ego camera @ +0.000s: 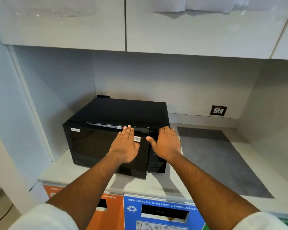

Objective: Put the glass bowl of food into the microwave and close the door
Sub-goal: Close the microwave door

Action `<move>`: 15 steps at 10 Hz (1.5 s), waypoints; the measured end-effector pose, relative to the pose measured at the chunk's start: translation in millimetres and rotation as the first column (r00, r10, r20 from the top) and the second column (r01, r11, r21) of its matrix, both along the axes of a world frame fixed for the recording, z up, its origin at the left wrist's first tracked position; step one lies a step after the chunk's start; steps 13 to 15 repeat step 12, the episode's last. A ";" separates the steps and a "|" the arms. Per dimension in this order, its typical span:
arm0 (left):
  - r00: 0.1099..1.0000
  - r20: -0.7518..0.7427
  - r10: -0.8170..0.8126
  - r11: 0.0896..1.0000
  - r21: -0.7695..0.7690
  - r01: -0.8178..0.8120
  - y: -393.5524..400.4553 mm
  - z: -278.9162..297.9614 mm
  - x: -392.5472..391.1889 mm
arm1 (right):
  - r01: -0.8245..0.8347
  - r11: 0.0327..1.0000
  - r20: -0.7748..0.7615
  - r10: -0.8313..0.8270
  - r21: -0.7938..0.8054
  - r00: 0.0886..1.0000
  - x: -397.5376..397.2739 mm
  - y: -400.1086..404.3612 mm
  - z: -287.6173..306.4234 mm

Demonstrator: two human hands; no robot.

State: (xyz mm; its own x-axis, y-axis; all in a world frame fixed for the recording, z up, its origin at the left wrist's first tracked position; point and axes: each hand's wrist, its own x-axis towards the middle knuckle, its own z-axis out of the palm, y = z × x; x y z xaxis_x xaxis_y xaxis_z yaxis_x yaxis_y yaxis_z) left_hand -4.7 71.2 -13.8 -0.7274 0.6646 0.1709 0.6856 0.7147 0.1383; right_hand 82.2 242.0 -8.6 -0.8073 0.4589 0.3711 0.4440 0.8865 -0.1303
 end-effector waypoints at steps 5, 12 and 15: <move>0.996 -0.043 -0.073 0.997 0.013 0.074 7.9 -1.0 -23.2 | 0.143 0.987 -0.128 -0.152 -0.077 0.980 -17.1 -13.2 8.2; 0.995 0.070 -0.077 0.997 -0.017 0.078 -1.3 14.6 -24.5 | -0.038 0.995 0.033 0.042 -0.093 0.999 9.9 -6.7 15.9; 0.995 0.070 -0.077 0.997 -0.017 0.078 -1.3 14.6 -24.5 | -0.038 0.995 0.033 0.042 -0.093 0.999 9.9 -6.7 15.9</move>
